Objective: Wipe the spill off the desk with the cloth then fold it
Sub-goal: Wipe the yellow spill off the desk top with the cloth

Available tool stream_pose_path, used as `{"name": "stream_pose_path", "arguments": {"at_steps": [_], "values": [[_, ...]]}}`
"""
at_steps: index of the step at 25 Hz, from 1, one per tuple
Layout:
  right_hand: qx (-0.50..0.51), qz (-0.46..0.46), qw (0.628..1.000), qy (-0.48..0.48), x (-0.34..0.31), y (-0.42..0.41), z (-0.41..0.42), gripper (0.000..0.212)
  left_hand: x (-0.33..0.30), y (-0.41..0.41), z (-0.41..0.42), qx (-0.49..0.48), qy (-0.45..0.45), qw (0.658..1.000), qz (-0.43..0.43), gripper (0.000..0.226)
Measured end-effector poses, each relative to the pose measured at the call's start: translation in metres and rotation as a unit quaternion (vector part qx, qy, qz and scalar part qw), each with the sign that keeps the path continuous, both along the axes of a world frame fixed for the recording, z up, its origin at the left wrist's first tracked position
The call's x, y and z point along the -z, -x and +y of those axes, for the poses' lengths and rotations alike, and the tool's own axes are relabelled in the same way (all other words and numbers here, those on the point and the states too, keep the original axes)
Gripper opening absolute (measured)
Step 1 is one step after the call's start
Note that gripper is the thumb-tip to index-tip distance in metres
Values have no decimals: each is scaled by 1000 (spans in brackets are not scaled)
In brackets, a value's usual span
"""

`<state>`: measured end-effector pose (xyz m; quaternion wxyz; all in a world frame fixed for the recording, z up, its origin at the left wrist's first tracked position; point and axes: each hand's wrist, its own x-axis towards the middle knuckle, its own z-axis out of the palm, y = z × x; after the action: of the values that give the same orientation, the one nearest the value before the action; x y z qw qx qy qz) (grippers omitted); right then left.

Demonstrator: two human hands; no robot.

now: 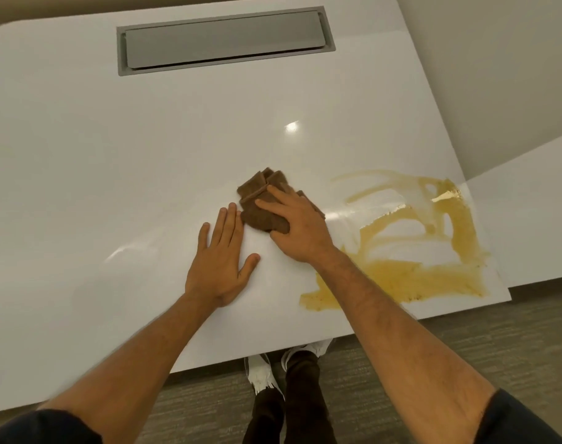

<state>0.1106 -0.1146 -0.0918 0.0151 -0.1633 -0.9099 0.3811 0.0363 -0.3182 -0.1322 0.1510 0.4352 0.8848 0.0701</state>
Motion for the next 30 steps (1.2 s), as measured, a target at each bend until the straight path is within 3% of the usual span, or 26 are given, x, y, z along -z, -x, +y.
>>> {"name": "stream_pose_path", "arguments": {"at_steps": [9, 11, 15, 19, 25, 30], "values": [[24, -70, 994, 85, -14, -107, -42, 58, 0, 2, -3, 16, 9, 1000, 5, 86], [39, -55, 997, 43, -7, -127, -62, 61, 0, 2, -3, 14, 7, 1000, 3, 88], [63, -52, 986, -142, 17, -145, -87, 70, 2, 2, -2, 12, -10, 1000, -7, 88], [133, -60, 967, -210, 31, -136, -93, 74, 6, 8, -15, 40, -18, 999, -11, 84], [266, -51, 942, -197, 29, -74, -73, 62, 5, 8, -19, 44, -10, 999, 2, 83], [244, -66, 955, -157, 19, 3, -33, 61, 2, 9, -20, 4, -48, 999, -22, 82]]}}
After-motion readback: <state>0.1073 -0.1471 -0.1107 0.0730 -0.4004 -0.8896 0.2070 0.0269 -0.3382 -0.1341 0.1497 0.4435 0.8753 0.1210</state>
